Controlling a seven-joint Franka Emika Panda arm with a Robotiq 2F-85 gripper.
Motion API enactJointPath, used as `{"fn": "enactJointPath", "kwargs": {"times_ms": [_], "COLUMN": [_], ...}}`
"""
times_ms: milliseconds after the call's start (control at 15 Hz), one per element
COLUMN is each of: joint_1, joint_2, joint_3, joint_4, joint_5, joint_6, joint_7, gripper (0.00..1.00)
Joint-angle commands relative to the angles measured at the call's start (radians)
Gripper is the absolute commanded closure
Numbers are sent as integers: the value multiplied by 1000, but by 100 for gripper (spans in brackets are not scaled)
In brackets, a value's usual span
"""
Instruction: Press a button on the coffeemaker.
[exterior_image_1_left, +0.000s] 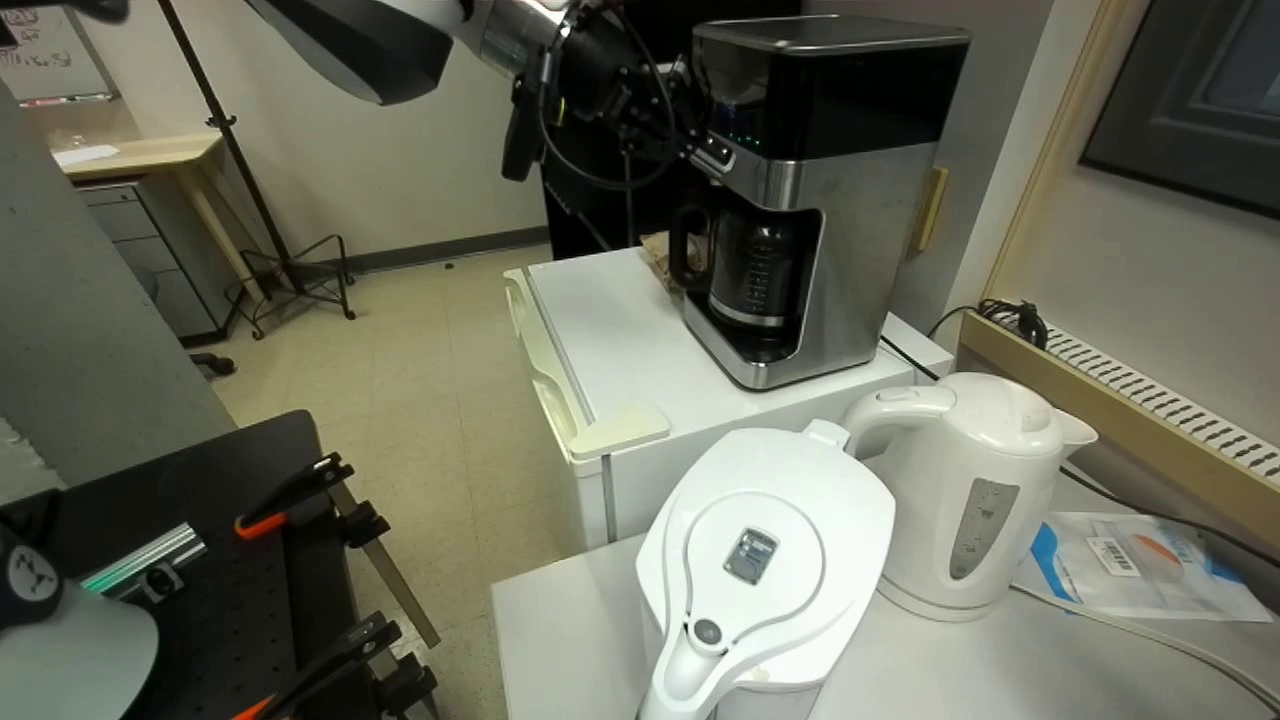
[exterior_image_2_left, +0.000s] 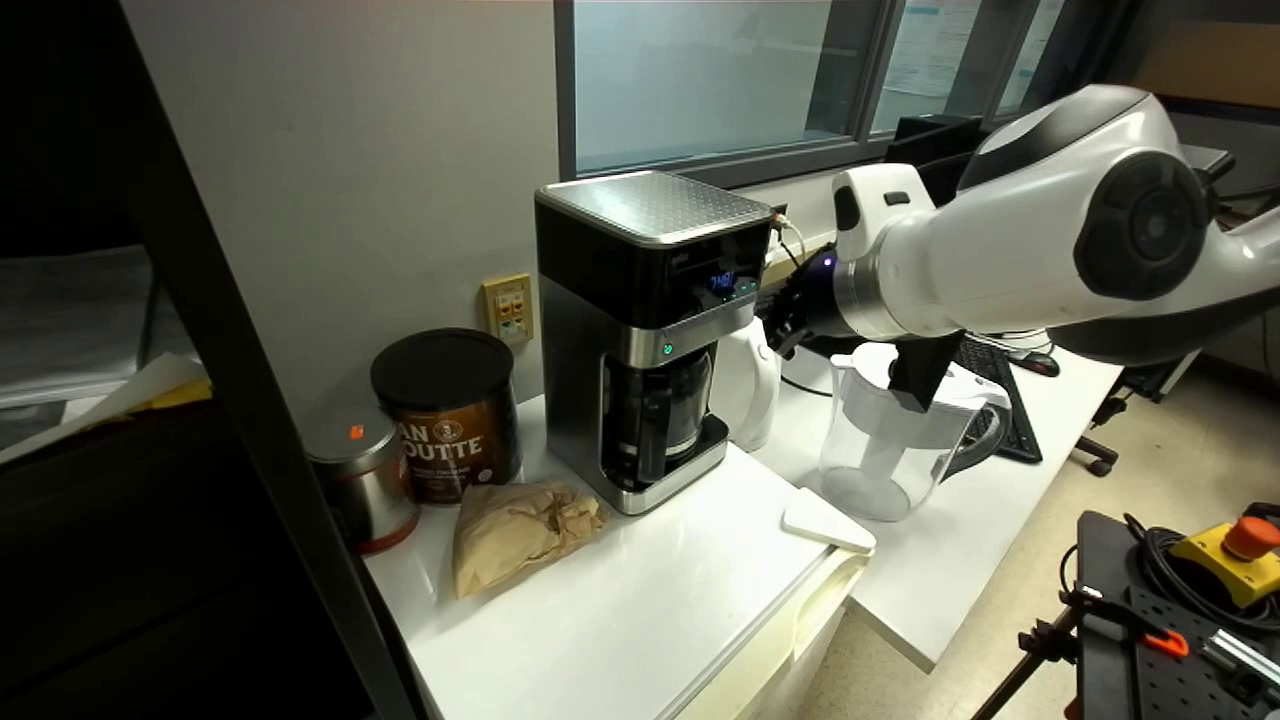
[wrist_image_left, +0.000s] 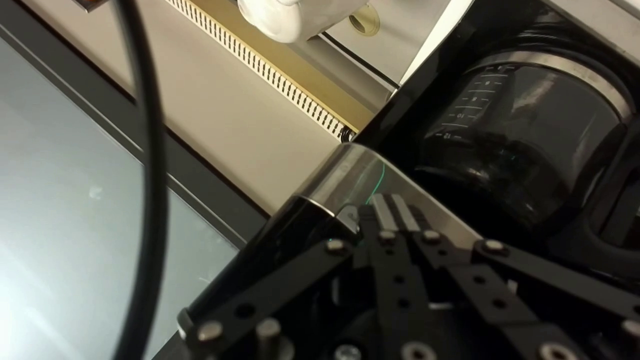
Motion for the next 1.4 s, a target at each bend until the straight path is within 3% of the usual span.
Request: {"fn": "enactJointPath", "kwargs": {"times_ms": [0,1333], "joint_1": [24,34], "joint_2": [27,74], "joint_3": [-23,-31], "joint_4": [33,77], "joint_5": [-36,-46], "joint_6": [-14,-36], "joint_7": [37,50], "gripper": [100,100]}}
